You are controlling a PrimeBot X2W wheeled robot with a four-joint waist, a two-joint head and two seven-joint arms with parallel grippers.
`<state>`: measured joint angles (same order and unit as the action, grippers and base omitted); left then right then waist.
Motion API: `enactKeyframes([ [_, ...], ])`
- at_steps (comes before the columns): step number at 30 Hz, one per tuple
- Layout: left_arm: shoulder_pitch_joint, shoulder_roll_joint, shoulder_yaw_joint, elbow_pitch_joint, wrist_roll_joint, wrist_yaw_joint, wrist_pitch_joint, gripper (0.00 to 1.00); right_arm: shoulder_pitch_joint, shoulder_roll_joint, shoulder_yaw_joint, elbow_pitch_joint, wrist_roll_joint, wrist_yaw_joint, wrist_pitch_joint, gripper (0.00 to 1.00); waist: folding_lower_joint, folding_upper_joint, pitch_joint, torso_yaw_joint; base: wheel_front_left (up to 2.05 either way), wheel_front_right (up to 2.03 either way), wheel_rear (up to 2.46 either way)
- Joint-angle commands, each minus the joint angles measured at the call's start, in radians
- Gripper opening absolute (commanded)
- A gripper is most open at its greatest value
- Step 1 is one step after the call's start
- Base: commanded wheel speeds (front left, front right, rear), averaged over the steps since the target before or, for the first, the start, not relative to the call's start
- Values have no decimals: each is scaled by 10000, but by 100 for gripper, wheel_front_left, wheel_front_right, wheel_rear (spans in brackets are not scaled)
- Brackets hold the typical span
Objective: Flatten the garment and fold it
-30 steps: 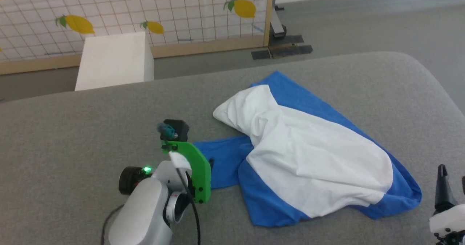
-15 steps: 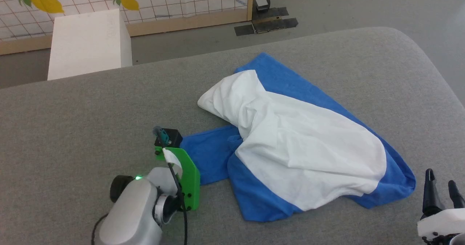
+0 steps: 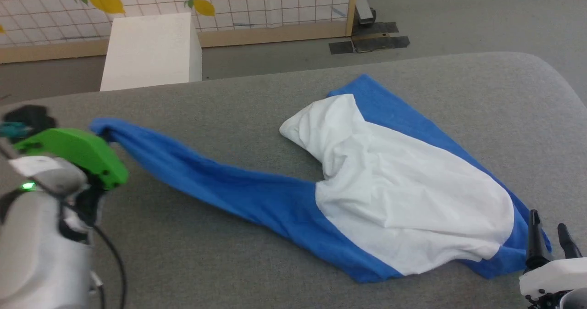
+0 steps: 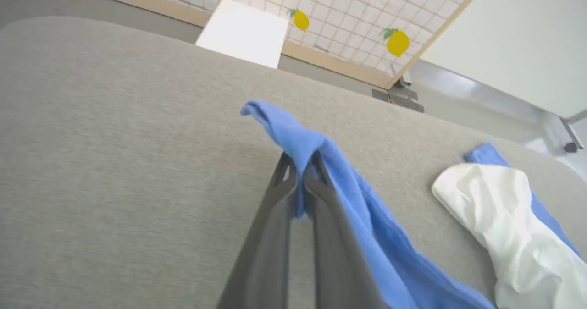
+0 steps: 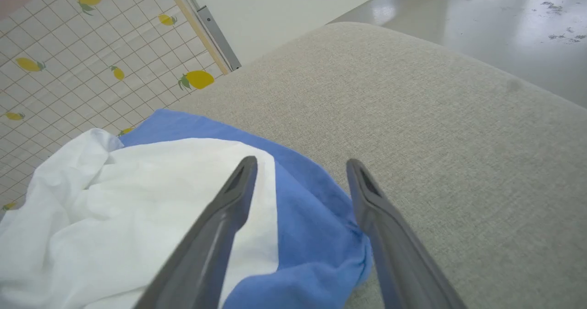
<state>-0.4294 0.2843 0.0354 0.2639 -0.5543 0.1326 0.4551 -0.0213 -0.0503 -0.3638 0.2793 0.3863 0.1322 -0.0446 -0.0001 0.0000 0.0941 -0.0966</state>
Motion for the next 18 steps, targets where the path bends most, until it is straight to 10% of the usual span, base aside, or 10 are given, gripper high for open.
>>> enactKeyframes([
  [1, -27, 358, 376, -117, -15, 234, -120, 0, -114, 1, 20, 9, -77, -15, -40, 100, 1, 0, -40, 324, 0, 0, 0],
  [13, 159, 1822, 2833, 870, -440, 1183, -940, 0, -363, 1, 286, -280, -260, -15, 190, 100, 1, 0, 308, 999, 0, 0, 0],
  [14, 216, 1834, 2986, 1033, -457, 1261, -1114, 20, -381, 1, 322, -293, -271, -15, 207, 100, 1, 0, 316, 1027, 0, 0, 0],
  [15, 254, 1810, 3106, 1177, -495, 1312, -1252, 71, -378, 1, 335, -302, -273, -15, 210, 100, 1, 0, 304, 1064, 0, 0, 0],
  [16, 300, 1788, 3180, 1347, -518, 1319, -1392, 100, -357, 1, 339, -309, -282, -15, 219, 100, 1, 0, 290, 1118, 0, 0, 0],
  [18, 334, 1674, 3239, 1548, -656, 1128, -1628, 100, -298, 1, 358, -286, -289, -15, 234, 100, 1, 0, 228, 1206, 0, 0, 0],
])
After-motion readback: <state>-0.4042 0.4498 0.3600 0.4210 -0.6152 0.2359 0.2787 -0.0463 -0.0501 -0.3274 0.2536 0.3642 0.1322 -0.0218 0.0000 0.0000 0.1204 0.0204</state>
